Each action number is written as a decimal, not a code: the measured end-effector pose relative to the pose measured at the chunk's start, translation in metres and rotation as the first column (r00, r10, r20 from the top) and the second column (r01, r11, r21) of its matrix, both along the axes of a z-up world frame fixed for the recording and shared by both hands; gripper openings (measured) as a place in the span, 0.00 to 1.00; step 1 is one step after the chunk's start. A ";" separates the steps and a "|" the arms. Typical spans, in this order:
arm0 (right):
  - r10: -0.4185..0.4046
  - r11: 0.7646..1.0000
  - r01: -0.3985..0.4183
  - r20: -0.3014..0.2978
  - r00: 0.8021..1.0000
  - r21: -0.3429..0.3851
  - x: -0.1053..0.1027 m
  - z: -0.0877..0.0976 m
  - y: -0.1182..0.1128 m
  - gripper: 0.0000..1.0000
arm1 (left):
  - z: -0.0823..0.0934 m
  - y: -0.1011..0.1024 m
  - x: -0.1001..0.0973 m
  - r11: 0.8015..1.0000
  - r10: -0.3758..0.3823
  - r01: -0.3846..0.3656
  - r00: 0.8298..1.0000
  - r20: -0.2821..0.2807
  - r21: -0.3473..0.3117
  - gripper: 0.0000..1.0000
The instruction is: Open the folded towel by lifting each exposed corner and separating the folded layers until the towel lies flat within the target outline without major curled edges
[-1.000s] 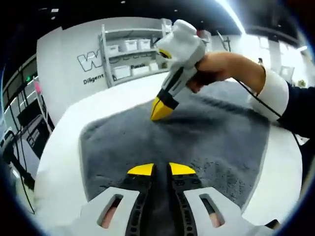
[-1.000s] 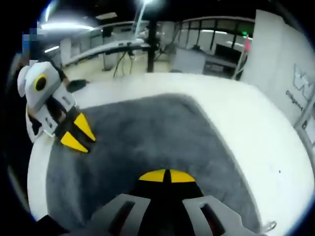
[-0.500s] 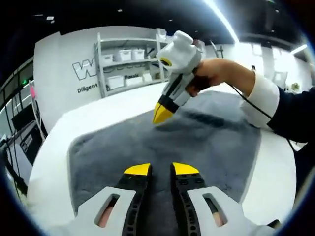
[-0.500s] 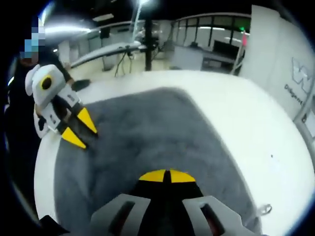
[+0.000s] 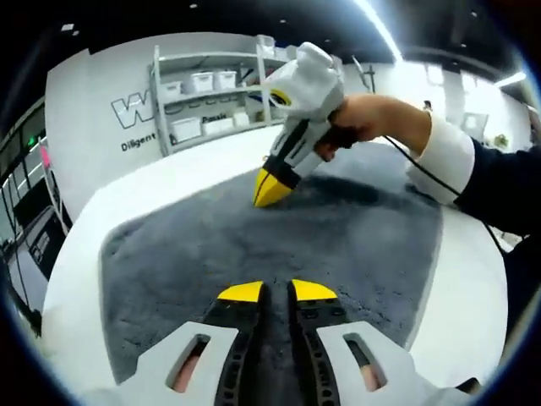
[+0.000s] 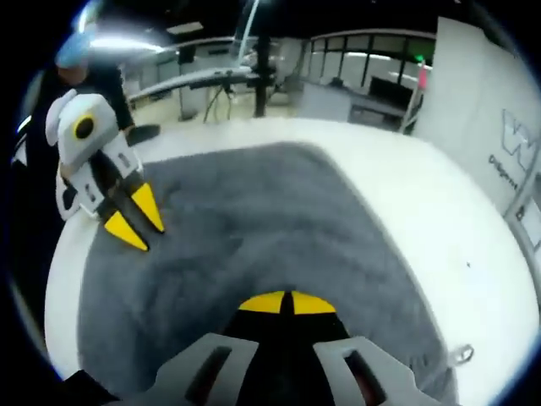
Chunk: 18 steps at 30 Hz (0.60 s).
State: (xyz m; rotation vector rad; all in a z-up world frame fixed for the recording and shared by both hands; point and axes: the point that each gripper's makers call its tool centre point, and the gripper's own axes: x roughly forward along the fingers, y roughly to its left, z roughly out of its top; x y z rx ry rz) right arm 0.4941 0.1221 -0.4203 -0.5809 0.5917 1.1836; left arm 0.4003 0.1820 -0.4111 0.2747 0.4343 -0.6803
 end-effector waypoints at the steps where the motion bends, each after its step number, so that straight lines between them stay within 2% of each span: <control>1: 0.000 1.000 0.000 0.003 1.000 0.002 0.000 0.000 0.000 0.00 | 0.000 0.000 0.000 1.000 0.001 -0.001 1.000 -0.001 0.000 0.10; 2: -0.001 1.000 0.001 0.012 1.000 0.011 0.000 0.000 0.000 0.00 | 0.001 0.000 0.000 1.000 -0.004 0.004 1.000 0.009 0.012 0.10; 3: -0.009 1.000 0.008 0.011 1.000 0.027 0.001 0.001 0.000 0.00 | 0.005 0.000 0.002 0.999 -0.019 0.016 0.999 0.051 0.048 0.10; 4: -0.033 0.998 0.033 -0.013 0.999 0.053 0.002 0.002 0.000 0.00 | 0.012 -0.003 0.004 0.998 -0.034 0.029 0.994 0.099 0.057 0.10; 5: -0.039 0.997 0.040 -0.026 0.999 0.062 0.002 0.002 -0.001 0.00 | 0.016 -0.005 0.004 0.999 -0.035 0.030 0.993 0.116 0.040 0.10; 7: -0.067 0.993 0.068 -0.012 0.998 0.101 0.008 0.010 -0.008 0.00 | 0.026 -0.015 0.001 0.998 -0.046 0.052 0.993 0.110 -0.048 0.10; 8: -0.076 0.992 0.076 -0.007 0.997 0.104 0.009 0.012 -0.011 0.00 | 0.028 -0.018 0.000 0.996 -0.054 0.061 0.992 0.111 -0.065 0.10; 15: -0.138 0.981 0.132 0.032 0.990 0.144 0.007 0.025 -0.047 0.00 | 0.031 -0.024 0.000 0.997 -0.060 0.066 0.990 0.129 -0.044 0.10; 16: -0.147 0.979 0.141 0.037 0.988 0.145 0.008 0.025 -0.051 0.00 | 0.038 -0.022 0.003 0.997 -0.046 0.055 0.987 0.154 -0.057 0.09; 18: -0.170 0.975 0.162 0.038 0.985 0.150 0.008 0.026 -0.058 0.00 | 0.044 -0.023 0.004 0.995 -0.031 0.045 0.986 0.165 -0.083 0.06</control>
